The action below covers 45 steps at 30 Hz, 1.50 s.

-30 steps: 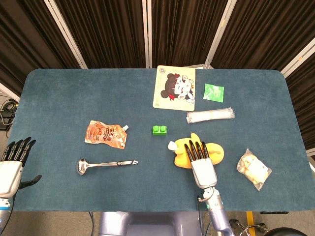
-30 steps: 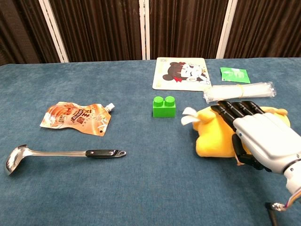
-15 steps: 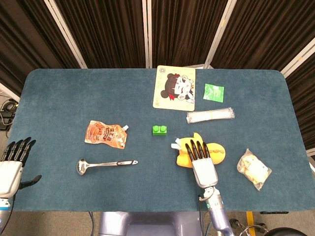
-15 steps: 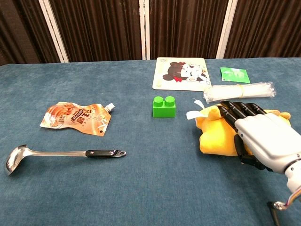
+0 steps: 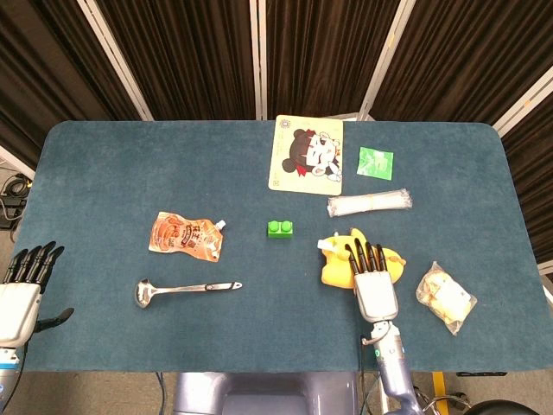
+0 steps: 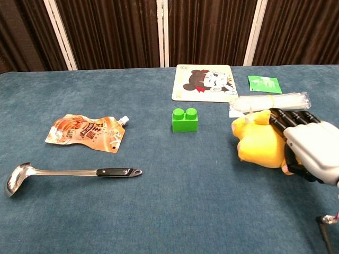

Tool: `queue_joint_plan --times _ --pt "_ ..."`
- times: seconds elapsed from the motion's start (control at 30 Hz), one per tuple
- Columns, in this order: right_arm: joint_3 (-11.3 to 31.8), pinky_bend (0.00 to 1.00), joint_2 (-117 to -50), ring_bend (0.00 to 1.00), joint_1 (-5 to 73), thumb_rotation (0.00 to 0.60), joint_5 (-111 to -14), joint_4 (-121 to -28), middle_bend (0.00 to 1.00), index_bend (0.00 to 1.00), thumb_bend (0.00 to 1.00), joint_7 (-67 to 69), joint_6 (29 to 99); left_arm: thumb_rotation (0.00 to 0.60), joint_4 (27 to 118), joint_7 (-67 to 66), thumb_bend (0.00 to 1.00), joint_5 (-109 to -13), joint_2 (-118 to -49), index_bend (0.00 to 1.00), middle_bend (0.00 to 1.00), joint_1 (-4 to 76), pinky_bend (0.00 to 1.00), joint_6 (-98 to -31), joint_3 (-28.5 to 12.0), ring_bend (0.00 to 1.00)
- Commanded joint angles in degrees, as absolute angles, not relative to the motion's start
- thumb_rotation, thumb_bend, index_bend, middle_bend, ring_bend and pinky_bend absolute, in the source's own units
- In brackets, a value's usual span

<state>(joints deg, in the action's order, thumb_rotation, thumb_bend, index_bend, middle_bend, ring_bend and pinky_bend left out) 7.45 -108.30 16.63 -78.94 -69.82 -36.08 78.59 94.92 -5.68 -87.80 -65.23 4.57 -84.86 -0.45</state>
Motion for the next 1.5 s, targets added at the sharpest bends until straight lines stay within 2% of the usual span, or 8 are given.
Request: queue_joint_plan --times 0.03,0.23,0.87,0.97,1.13,1.23,1.4,1.5 --pt "8.0 0.0 -107.9 0.0 16.5 0.6 -78.5 -69.6 0.0 0.0 1.0 -36.1 79.0 0.6 94.9 -5.7 0.11 -87.8 -65.2 0.0 0.0 4.6 0.0 -84.8 -0.5 0.0" --pt "8.6 0.0 -106.0 0.0 16.0 0.6 -78.9 -70.7 0.0 0.0 1.0 -34.8 80.6 0.6 94.9 -5.9 0.11 -87.8 -65.3 0.0 0.0 4.6 0.0 -84.8 -0.4 0.0" --pt "6.9 0.0 -95.0 0.0 13.1 0.6 -86.1 -83.5 0.0 0.0 1.0 -30.1 88.5 0.6 95.1 -5.8 0.11 -87.4 -65.1 0.0 0.0 4.3 0.0 -85.5 -0.8 0.0" --pt "6.4 0.0 -92.6 0.0 12.3 0.6 -87.0 -85.0 0.0 0.0 0.89 -28.3 89.4 0.6 95.0 -5.4 0.11 -87.3 -65.0 0.0 0.0 4.3 0.0 -85.5 -0.9 0.0" --pt "5.5 0.0 -88.2 0.0 11.0 0.6 -88.0 -86.6 0.0 0.0 0.51 -23.5 90.1 0.6 94.8 -4.6 0.11 -87.2 -64.9 0.0 0.0 4.3 0.0 -85.7 -1.1 0.0" --pt "4.2 0.0 -83.2 0.0 9.4 0.6 -90.1 -87.1 0.0 0.0 0.36 -18.6 92.1 0.6 94.2 -3.5 0.11 -87.5 -65.2 0.0 0.0 4.2 0.0 -86.7 -1.5 0.0" --pt "2.4 0.0 -77.8 0.0 7.5 0.6 -91.5 -85.7 0.0 0.0 0.22 -15.8 93.2 0.6 93.2 -2.7 0.11 -87.9 -65.6 0.0 0.0 4.1 0.0 -87.5 -1.8 0.0" --pt "1.9 0.0 -75.8 0.0 6.7 0.6 -90.8 -85.8 0.0 0.0 0.18 -13.9 92.7 0.6 92.7 -2.5 0.11 -87.8 -65.9 0.0 0.0 4.1 0.0 -87.7 -2.0 0.0"
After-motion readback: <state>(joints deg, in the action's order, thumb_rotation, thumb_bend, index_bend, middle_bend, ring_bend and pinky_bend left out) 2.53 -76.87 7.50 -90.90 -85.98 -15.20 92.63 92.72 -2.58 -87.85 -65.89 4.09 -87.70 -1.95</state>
